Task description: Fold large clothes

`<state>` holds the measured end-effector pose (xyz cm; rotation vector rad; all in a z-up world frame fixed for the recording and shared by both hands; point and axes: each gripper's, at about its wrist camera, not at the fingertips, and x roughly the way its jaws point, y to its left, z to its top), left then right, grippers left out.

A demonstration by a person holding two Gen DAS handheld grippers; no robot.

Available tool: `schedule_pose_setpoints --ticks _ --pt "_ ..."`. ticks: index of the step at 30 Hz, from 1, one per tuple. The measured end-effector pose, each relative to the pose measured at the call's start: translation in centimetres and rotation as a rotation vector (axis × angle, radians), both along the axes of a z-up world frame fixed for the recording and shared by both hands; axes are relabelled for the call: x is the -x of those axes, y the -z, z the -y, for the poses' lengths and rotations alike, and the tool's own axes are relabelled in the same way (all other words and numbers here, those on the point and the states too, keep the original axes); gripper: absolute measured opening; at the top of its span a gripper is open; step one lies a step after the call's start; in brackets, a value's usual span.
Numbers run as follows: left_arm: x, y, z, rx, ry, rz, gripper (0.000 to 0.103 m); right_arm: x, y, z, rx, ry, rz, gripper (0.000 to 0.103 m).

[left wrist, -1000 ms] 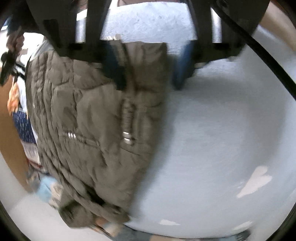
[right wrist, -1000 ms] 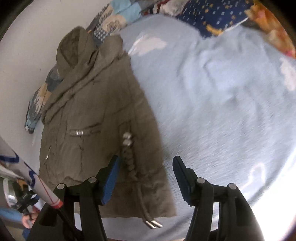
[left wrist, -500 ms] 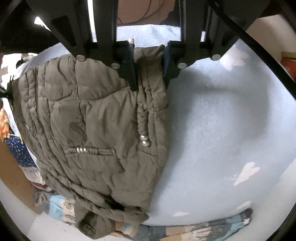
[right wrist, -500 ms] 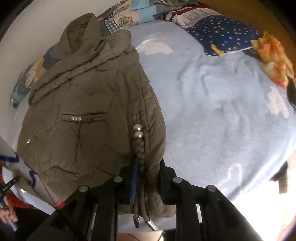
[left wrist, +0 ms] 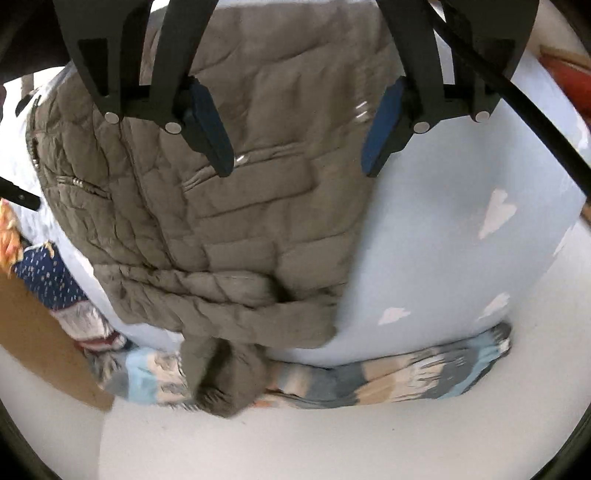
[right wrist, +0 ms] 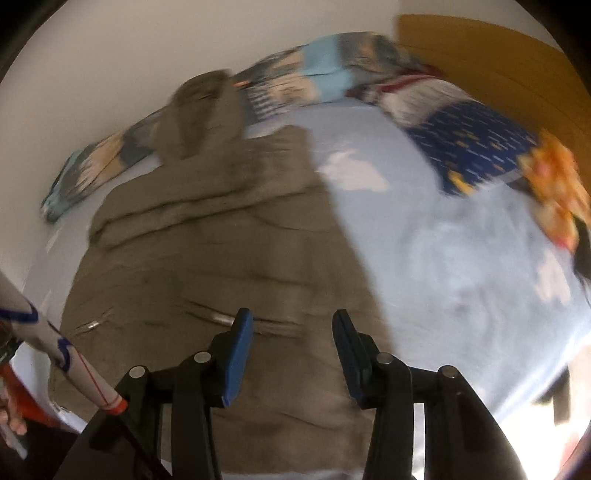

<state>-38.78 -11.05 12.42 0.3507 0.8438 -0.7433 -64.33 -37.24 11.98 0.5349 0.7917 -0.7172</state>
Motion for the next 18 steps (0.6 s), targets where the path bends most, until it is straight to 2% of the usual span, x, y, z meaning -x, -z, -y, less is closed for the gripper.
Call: schedule_pose_setpoints --ticks 2,6,9,11,13,18 --pt "0.5 0.9 2.7 -0.035 0.032 0.018 0.071 -3.5 0.4 -0.7 -0.016 -0.061 -0.012 0.053" --pt "0.3 3.0 8.1 -0.091 0.071 0.026 0.071 -10.5 2.8 -0.8 -0.077 -0.138 -0.070 0.053" --pt "-0.3 5.1 9.3 -0.113 0.061 0.012 0.071 -14.1 4.6 -0.4 -0.100 -0.152 -0.114 0.053" --pt "-1.0 6.9 9.7 -0.142 0.030 -0.010 0.071 -15.3 5.5 -0.7 -0.098 -0.155 -0.149 0.053" --pt "-1.6 8.3 10.1 -0.146 0.006 -0.070 0.071 -15.8 6.4 -0.6 -0.098 -0.166 -0.168 0.053" --pt "-2.1 8.0 10.9 -0.105 -0.018 -0.076 0.071 -16.7 7.4 -1.1 -0.078 -0.191 -0.228 0.057"
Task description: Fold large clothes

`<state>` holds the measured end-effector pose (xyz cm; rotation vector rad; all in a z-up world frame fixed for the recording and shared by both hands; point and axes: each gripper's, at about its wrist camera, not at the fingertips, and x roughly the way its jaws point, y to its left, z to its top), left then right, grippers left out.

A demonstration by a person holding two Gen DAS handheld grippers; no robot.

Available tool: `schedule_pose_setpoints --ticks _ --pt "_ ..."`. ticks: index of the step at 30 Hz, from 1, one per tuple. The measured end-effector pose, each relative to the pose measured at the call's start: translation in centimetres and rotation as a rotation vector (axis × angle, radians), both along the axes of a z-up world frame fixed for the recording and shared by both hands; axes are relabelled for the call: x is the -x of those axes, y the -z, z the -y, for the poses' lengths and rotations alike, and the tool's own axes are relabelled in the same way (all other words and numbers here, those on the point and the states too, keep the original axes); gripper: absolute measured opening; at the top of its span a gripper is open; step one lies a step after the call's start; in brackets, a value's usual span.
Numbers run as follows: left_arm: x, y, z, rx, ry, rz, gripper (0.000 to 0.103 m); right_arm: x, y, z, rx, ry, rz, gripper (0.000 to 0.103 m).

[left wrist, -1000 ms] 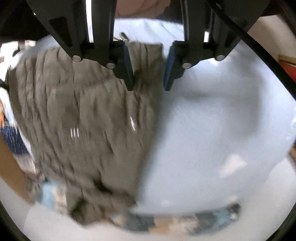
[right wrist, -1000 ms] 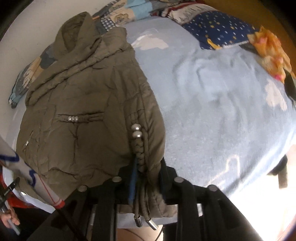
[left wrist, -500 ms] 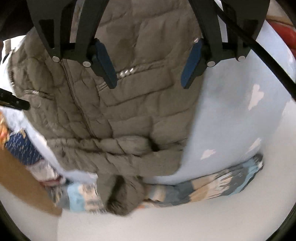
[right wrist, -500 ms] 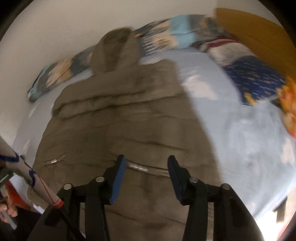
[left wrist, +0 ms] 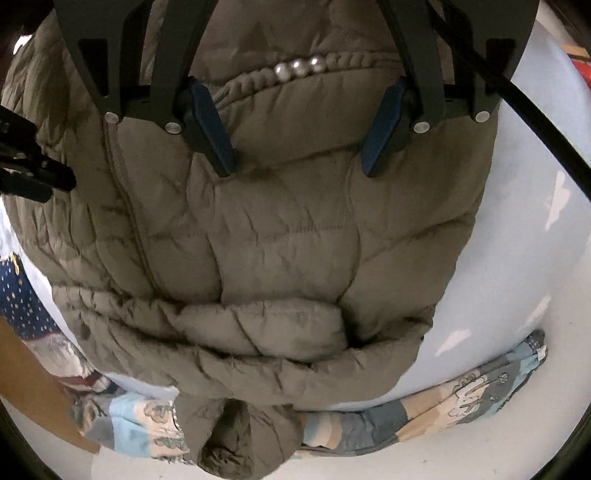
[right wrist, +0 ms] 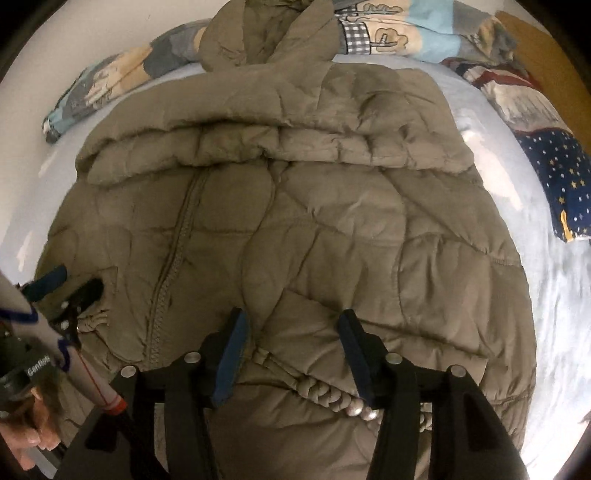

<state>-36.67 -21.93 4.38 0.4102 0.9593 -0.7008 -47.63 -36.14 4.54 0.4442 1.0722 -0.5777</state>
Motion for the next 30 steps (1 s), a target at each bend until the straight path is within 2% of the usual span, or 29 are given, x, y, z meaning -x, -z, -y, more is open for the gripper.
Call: schedule_pose_setpoints --ticks 2,4,6,11,15,21,25,30 --pt "0.0 -0.8 0.2 0.025 0.006 0.016 0.071 -0.1 -0.5 0.2 -0.009 0.017 0.026 0.058" --pt "-0.2 -1.6 1.1 0.032 0.012 0.057 0.071 0.0 -1.8 0.5 -0.015 0.023 0.099 0.058" --pt "-0.6 -2.3 1.8 0.045 0.023 0.078 0.071 -0.4 -3.2 0.8 0.027 0.032 0.137 0.058" --pt "-2.2 -4.2 3.7 0.067 0.036 0.197 0.071 -1.6 -5.1 2.9 0.088 0.090 0.214 0.058" --pt "-4.7 -4.6 4.1 0.094 -0.004 0.193 0.071 -2.7 -5.4 5.6 0.111 0.143 0.243 0.058" --pt "-6.7 -3.5 4.5 0.074 -0.050 0.184 0.071 -5.5 -4.6 9.5 0.218 0.150 0.235 0.058" --pt "-7.1 -3.3 4.8 0.065 -0.044 0.195 0.071 -7.1 -2.8 12.0 0.202 0.157 0.196 0.057" --pt "-7.5 -3.1 5.1 0.065 -0.042 0.189 0.071 -8.4 -1.3 12.5 0.209 0.134 0.133 0.060"
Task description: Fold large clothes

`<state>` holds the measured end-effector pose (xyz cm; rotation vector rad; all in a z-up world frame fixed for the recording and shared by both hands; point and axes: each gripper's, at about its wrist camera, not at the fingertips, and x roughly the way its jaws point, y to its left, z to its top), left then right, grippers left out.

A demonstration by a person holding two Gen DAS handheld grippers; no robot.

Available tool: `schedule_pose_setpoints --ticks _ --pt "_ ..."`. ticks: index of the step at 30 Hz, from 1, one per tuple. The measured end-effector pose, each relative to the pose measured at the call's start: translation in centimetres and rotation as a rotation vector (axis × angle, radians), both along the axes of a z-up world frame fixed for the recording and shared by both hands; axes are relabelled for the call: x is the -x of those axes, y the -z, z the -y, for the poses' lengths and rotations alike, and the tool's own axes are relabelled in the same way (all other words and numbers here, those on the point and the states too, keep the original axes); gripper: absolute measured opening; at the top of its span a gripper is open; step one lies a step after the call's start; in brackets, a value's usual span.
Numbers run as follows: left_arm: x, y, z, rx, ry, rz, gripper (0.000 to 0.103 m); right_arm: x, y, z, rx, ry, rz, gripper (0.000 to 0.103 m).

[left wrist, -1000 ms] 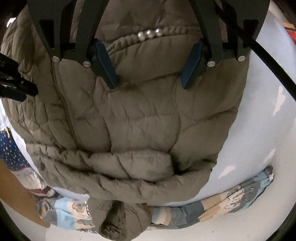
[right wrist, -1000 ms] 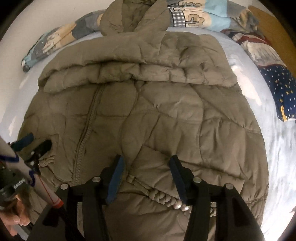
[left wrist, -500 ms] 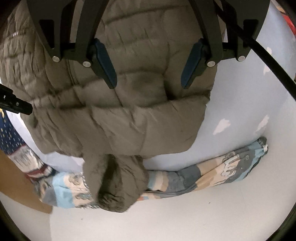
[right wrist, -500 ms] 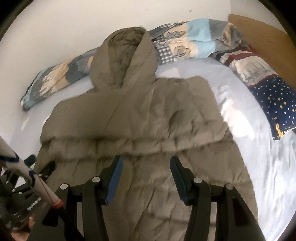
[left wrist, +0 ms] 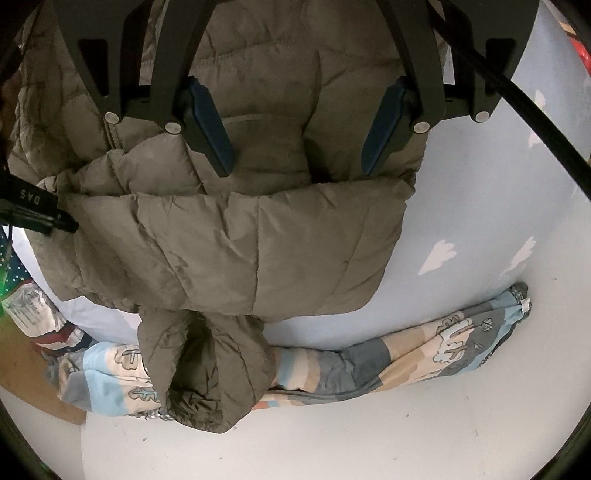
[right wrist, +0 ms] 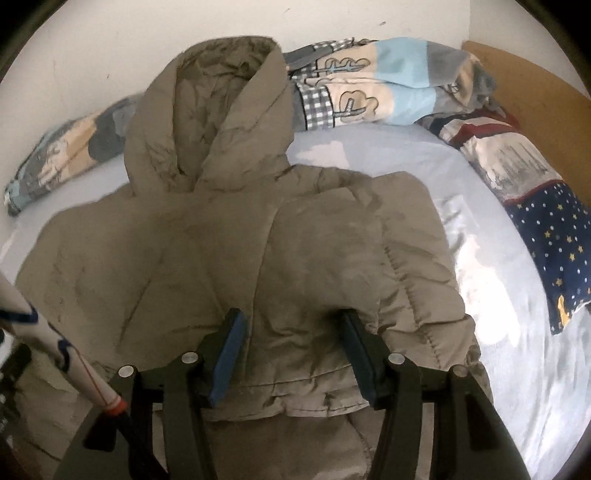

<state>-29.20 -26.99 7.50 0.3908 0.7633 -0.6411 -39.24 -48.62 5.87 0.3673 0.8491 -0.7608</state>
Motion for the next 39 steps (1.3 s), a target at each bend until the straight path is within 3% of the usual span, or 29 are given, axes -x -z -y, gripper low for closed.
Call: schedule_pose_setpoints --ticks 5,9,15,26,31,39 --pt "-0.2 0.0 -0.3 0.003 -0.007 0.001 0.071 0.2 0.7 0.4 -0.035 -0.001 -0.002 0.060" --pt "-0.1 -0.3 -0.5 0.013 -0.007 0.003 0.071 0.3 -1.3 -0.8 0.011 0.025 0.021 0.061" --pt "0.2 -0.5 -0.5 0.015 -0.001 0.021 0.071 -1.0 -3.7 -4.2 0.059 -0.081 0.107 0.061" --pt "0.4 -1.0 -0.6 0.025 0.002 0.048 0.071 -2.9 -0.4 -5.1 -0.019 -0.144 0.050 0.062" --pt "0.5 -1.3 -0.8 0.031 0.001 0.065 0.071 -2.7 -0.7 -5.1 -0.019 -0.142 0.045 0.063" --pt "0.7 -1.9 -0.9 0.039 0.005 0.094 0.071 -1.2 -2.5 -4.2 -0.041 -0.105 0.114 0.063"
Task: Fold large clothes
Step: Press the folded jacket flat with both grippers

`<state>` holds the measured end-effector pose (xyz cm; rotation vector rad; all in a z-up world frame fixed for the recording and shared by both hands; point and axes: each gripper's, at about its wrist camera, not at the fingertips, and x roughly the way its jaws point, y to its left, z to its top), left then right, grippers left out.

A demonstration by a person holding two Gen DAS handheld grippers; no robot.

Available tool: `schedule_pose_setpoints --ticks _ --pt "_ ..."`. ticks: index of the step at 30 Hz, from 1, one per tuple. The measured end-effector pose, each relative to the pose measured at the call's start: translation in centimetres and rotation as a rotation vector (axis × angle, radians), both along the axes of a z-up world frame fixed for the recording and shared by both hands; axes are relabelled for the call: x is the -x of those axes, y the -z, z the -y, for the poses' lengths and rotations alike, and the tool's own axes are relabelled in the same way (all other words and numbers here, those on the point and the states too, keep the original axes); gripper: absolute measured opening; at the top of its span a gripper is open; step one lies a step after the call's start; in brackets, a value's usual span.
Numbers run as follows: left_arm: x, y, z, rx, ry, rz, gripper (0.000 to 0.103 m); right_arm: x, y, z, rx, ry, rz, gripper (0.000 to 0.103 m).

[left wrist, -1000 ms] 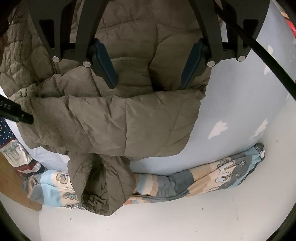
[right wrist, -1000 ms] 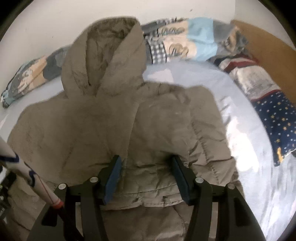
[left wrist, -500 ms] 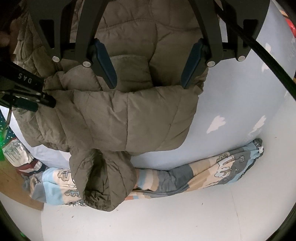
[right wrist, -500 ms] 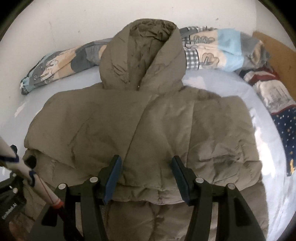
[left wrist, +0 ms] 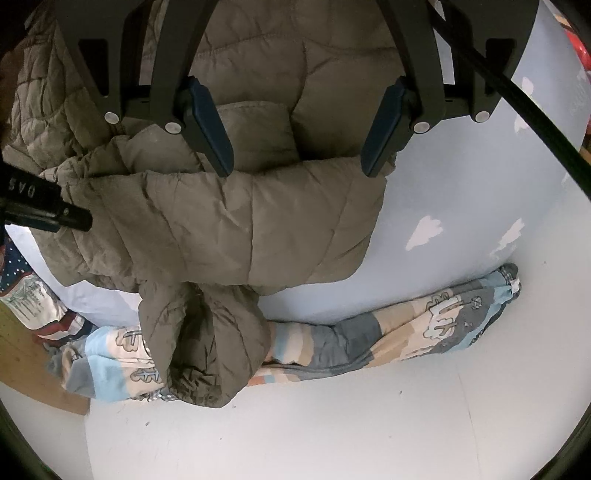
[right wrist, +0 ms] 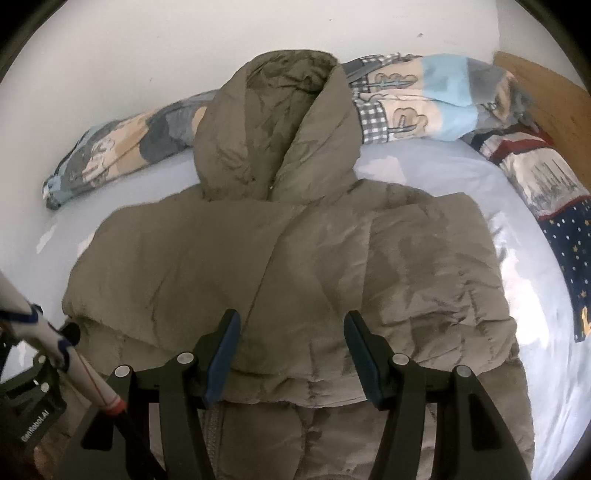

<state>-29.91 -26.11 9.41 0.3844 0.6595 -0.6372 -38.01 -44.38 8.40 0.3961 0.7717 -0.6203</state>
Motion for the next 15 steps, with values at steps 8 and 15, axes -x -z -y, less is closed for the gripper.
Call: schedule_pose_setpoints --ticks 8,15 --pt "0.4 -0.5 -0.1 0.011 0.004 0.030 0.071 1.2 -0.2 1.6 -0.019 0.061 0.003 0.063" --pt "0.7 -0.9 -0.1 0.018 0.011 0.059 0.071 1.2 0.8 2.2 -0.035 0.073 -0.034 0.063"
